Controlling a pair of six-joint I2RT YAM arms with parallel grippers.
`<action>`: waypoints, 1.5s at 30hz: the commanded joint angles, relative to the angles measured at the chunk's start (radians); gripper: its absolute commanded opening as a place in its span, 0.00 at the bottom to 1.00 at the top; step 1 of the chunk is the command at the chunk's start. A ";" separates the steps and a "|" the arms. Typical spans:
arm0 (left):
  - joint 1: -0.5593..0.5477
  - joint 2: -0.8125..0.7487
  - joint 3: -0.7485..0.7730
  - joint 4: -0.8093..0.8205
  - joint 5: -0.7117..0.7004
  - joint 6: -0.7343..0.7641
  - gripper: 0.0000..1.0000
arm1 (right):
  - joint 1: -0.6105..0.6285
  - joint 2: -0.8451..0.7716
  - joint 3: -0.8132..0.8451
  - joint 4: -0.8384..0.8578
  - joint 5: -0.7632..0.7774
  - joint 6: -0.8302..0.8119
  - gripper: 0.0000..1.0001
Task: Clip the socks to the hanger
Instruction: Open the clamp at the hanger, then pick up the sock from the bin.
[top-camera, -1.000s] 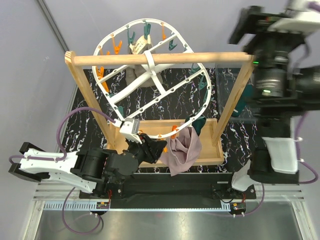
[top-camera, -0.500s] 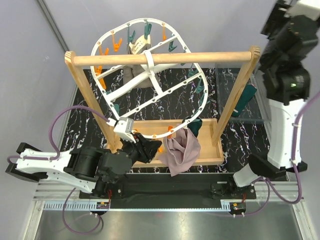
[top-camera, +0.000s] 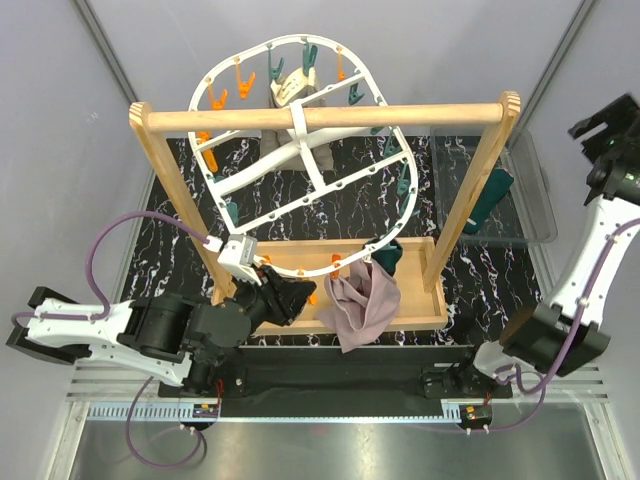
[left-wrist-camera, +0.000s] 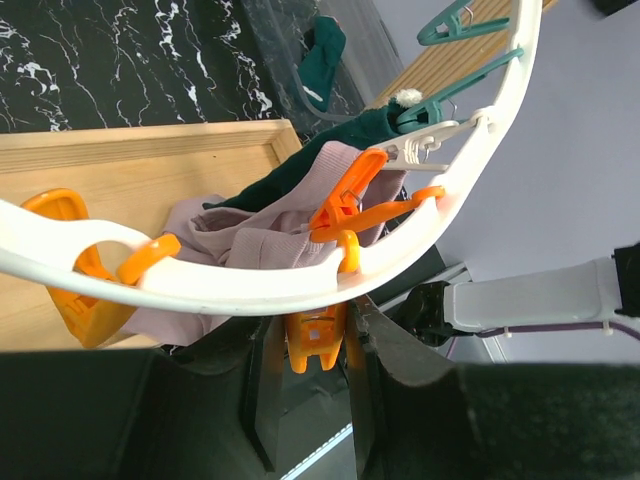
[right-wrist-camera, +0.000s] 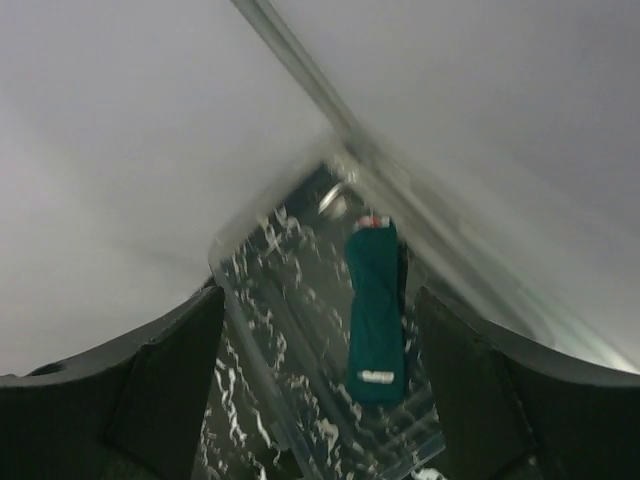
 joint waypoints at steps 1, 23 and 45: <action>-0.004 -0.011 -0.024 0.048 0.014 -0.002 0.00 | -0.032 0.060 -0.147 0.087 -0.229 0.126 0.85; -0.004 -0.038 -0.117 0.194 0.051 0.075 0.00 | 0.181 0.503 -0.199 0.189 0.037 0.048 0.88; -0.004 -0.014 -0.111 0.167 0.061 0.035 0.00 | 0.264 0.939 0.193 0.054 0.202 -0.007 0.42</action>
